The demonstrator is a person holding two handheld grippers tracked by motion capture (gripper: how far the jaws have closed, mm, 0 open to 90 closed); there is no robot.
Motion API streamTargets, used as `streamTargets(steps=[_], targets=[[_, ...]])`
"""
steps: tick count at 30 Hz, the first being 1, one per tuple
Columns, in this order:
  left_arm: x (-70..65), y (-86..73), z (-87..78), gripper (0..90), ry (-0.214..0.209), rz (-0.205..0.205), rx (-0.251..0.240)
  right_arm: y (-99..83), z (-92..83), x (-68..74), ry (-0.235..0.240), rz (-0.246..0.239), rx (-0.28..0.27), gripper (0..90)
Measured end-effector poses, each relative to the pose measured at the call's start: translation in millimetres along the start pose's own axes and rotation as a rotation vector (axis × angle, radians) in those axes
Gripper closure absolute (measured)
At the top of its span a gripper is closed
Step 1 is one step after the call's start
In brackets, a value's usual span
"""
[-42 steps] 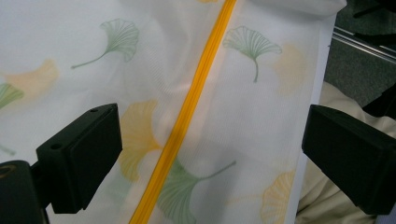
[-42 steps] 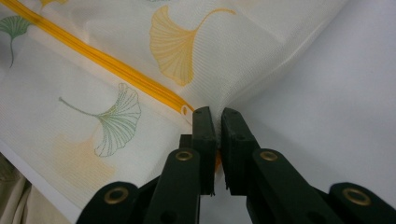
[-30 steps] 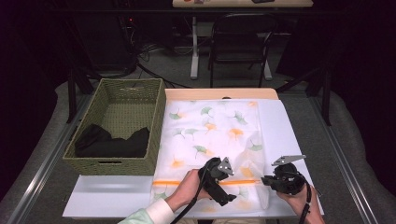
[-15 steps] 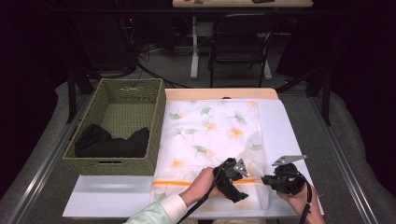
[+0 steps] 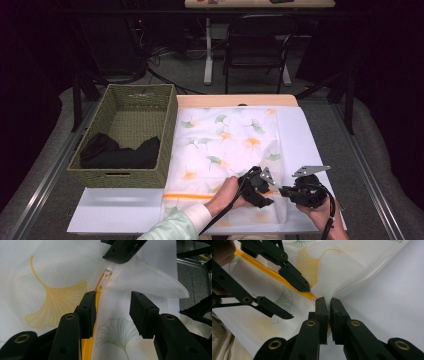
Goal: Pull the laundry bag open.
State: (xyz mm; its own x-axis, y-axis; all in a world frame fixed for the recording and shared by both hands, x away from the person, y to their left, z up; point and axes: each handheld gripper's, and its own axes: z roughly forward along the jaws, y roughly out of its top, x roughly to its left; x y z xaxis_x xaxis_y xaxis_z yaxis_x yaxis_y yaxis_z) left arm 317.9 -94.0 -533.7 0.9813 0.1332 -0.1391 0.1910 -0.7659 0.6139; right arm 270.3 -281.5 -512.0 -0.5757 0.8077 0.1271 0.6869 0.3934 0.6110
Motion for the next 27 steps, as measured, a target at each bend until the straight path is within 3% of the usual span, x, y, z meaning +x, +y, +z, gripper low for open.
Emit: streamTargets(steps=[10, 11, 21, 27], targets=[[7.0, -0.1, 5.3, 62.6, 0.019, -0.032, 0.005, 1.1, 2.0, 1.0, 0.019, -0.02, -0.006, 85.6], [7.5, -1.0, 6.1, 63.7, 0.01, -0.042, -0.015, 1.2, 1.7, 1.3, 0.016, -0.019, -0.004, 85.6], [5.1, 0.4, 6.7, 76.4, 0.028, -0.025, -0.002, 1.9, 1.9, 2.0, 0.021, -0.021, -0.007, 85.6], [6.0, 0.3, 8.1, 77.1, 0.019, -0.035, -0.016, 1.8, 1.9, 1.8, 0.018, -0.024, -0.008, 85.6]])
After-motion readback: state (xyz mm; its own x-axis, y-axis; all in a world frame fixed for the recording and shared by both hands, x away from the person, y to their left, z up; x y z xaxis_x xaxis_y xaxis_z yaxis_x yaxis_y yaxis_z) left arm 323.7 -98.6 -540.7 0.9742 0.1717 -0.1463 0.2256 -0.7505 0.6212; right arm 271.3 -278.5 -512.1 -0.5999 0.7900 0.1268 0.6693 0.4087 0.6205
